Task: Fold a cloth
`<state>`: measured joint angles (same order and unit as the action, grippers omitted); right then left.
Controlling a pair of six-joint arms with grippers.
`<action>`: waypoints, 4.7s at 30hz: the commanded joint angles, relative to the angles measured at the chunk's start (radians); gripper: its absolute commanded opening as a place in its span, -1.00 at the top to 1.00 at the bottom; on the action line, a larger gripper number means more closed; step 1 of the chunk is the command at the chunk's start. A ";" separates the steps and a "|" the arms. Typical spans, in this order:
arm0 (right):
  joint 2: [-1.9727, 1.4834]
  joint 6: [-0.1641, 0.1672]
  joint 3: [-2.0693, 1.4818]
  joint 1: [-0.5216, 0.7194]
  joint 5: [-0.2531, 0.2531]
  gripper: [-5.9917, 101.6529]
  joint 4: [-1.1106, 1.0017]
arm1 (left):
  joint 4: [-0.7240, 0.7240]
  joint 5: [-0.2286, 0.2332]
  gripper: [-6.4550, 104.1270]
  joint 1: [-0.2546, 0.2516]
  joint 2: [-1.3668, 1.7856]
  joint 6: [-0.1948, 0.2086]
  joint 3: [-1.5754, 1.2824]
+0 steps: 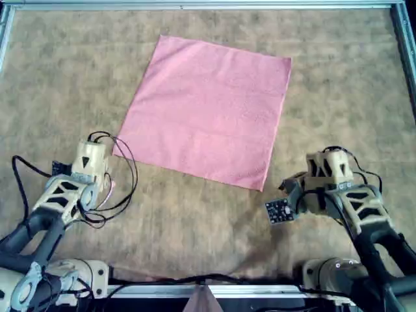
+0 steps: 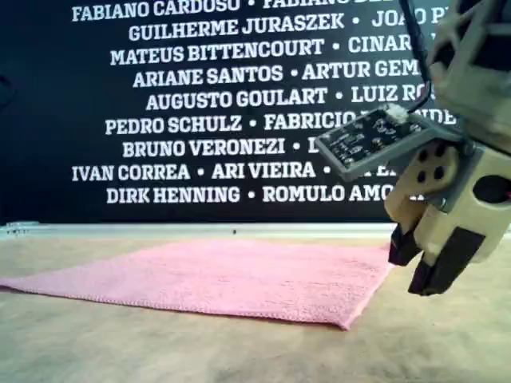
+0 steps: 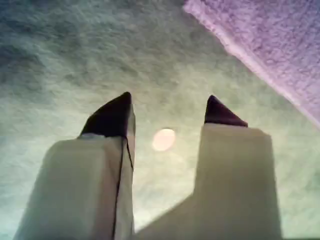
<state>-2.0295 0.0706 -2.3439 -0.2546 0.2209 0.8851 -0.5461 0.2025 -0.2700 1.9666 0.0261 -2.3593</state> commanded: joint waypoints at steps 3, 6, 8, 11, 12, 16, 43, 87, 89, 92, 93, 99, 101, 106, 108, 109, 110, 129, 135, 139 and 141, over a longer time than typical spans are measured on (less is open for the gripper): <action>0.060 -0.006 0.138 -0.005 0.011 -0.19 0.008 | 0.029 -0.003 -0.11 -0.023 0.006 0.000 0.077; 0.114 -0.011 0.172 -0.006 0.012 -0.19 -0.038 | 0.029 -0.003 -0.11 -0.023 0.006 0.000 0.103; 0.158 -0.012 0.173 -0.006 0.012 -0.19 -0.074 | 0.029 -0.003 -0.11 -0.023 -0.012 0.000 0.124; 0.227 -0.012 0.175 -0.006 0.012 -0.19 -0.103 | 0.029 -0.003 -0.11 -0.023 -0.077 0.000 0.166; 0.247 -0.012 0.176 -0.006 0.012 -0.19 -0.107 | 0.029 -0.003 -0.11 -0.023 -0.107 0.000 0.183; 0.290 0.000 0.204 -0.008 0.012 -0.19 -0.123 | 0.029 -0.003 -0.11 -0.023 -0.235 0.000 0.265; 0.598 -0.012 0.411 -0.224 -0.003 -0.55 -0.229 | 0.031 -0.003 -0.11 -0.023 -0.403 0.000 0.397; 0.607 -0.012 0.462 -0.224 -0.003 -0.54 -0.239 | -0.031 0.014 -0.11 -0.114 -0.541 0.002 0.495; 0.607 -0.012 0.465 -0.224 -0.003 -0.54 -0.239 | -0.031 0.014 -0.11 -0.114 -0.589 0.002 0.525; 0.609 -0.012 0.485 -0.224 -0.003 -0.53 -0.239 | -0.031 0.014 -0.11 -0.114 -0.646 0.002 0.581; 0.609 -0.012 0.491 -0.224 -0.003 -0.53 -0.239 | -0.031 0.014 -0.11 -0.114 -0.658 0.002 0.600; 0.609 -0.012 0.529 -0.224 -0.003 -0.52 -0.239 | -0.031 0.014 -0.11 -0.123 -0.678 0.002 0.672; 0.609 -0.012 0.543 -0.224 -0.003 -0.52 -0.239 | -0.031 0.014 -0.11 -0.124 -0.678 0.002 0.680; 0.609 -0.012 0.551 -0.224 -0.005 -0.52 -0.239 | -0.032 0.014 -0.11 -0.124 -0.678 0.002 0.678; 0.607 -0.011 0.551 -0.224 -0.005 -0.52 -0.239 | -0.034 0.014 -0.09 -0.124 -0.678 0.002 0.673; 0.607 -0.005 0.551 -0.224 -0.005 -0.51 -0.239 | -0.034 0.014 -0.09 -0.124 -0.678 0.002 0.670; 0.607 -0.005 0.551 -0.224 -0.005 -0.49 -0.238 | -0.034 0.014 -0.09 -0.124 -0.676 0.002 0.666; 0.588 0.003 0.568 -0.213 -0.005 0.75 -0.242 | -0.026 -0.003 0.90 -0.127 -0.658 0.015 0.680; 0.589 -0.012 0.566 -0.209 -0.006 0.91 -0.238 | -0.031 -0.003 0.90 -0.129 -0.657 0.017 0.678; 0.589 -0.012 0.561 -0.209 -0.005 0.92 -0.221 | -0.031 -0.003 0.90 -0.129 -0.657 0.017 0.678; 0.589 0.002 0.555 -0.207 -0.006 0.92 -0.221 | -0.032 -0.003 0.90 -0.129 -0.657 0.017 0.676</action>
<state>-1.3990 0.0598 -1.8653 -0.4725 0.2132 0.6934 -0.5890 0.2132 -0.3774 1.2901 0.0383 -1.7058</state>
